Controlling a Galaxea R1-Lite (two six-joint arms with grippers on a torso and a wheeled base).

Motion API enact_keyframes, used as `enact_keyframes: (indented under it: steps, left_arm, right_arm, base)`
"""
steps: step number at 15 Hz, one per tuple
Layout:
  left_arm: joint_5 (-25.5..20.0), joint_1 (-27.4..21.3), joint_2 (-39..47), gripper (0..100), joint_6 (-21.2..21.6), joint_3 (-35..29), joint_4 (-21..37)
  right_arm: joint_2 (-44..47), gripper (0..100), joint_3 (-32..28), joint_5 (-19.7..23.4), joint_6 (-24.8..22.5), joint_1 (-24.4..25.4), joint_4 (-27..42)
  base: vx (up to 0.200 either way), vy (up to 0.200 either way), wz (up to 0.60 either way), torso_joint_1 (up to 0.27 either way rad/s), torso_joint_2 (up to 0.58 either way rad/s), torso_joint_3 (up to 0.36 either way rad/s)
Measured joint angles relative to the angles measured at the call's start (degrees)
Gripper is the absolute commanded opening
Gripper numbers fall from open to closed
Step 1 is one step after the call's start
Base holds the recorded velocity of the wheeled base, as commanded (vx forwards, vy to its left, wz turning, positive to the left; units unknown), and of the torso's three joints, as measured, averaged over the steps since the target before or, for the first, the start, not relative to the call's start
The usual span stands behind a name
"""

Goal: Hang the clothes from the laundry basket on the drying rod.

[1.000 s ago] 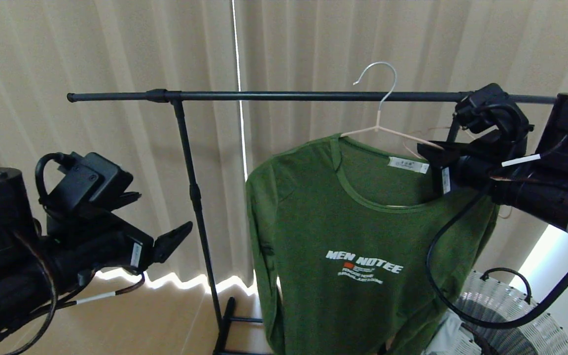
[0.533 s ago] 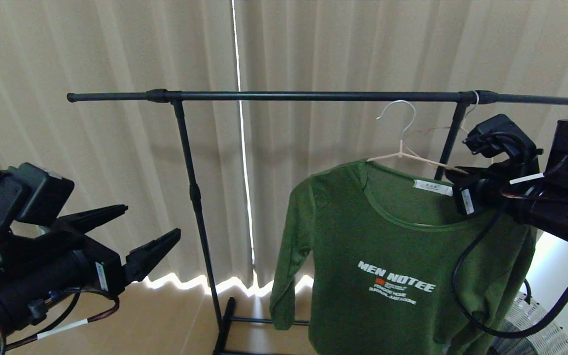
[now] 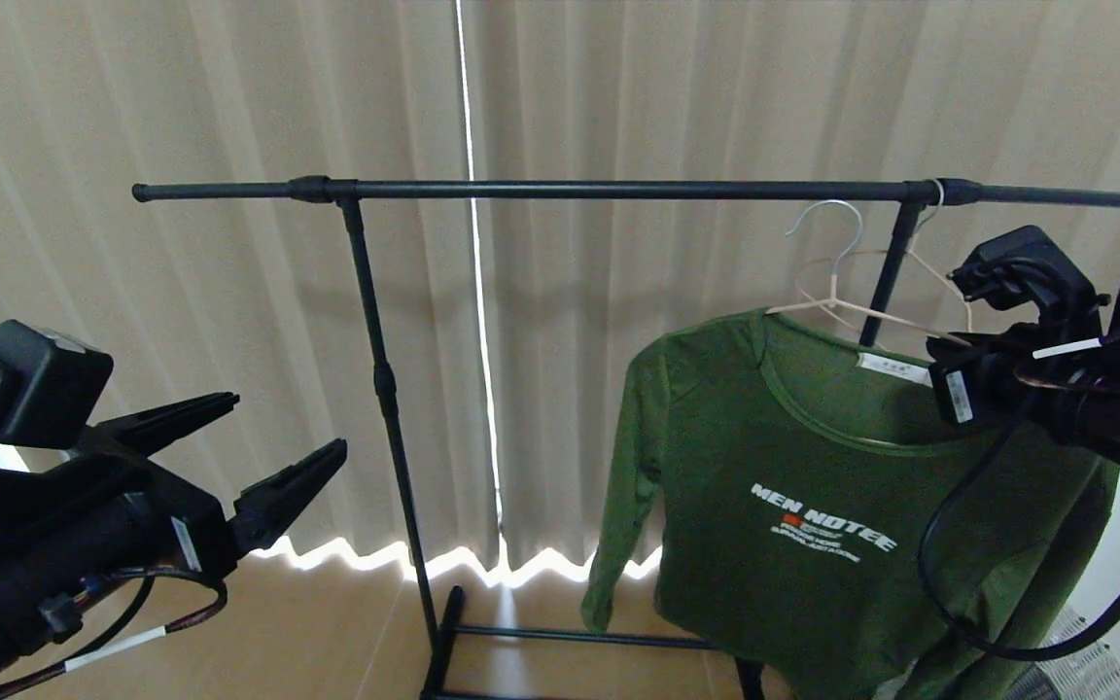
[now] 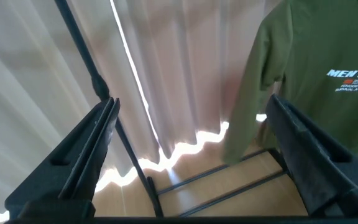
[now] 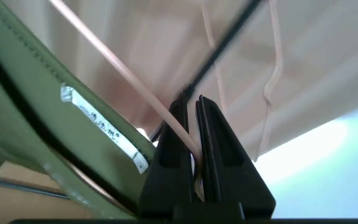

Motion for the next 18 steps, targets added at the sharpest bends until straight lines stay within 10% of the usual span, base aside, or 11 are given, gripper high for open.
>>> enact_keyframes:
  steps: [18]
  left_arm:
    - [0.1,0.0,2.5,100,0.2,-0.7,-0.1]
  right_arm:
    - [0.4,0,-0.3,0.5,3.2,0.1,-1.0]
  base:
    - [0.133,0.000,0.00,0.001,0.00,0.003]
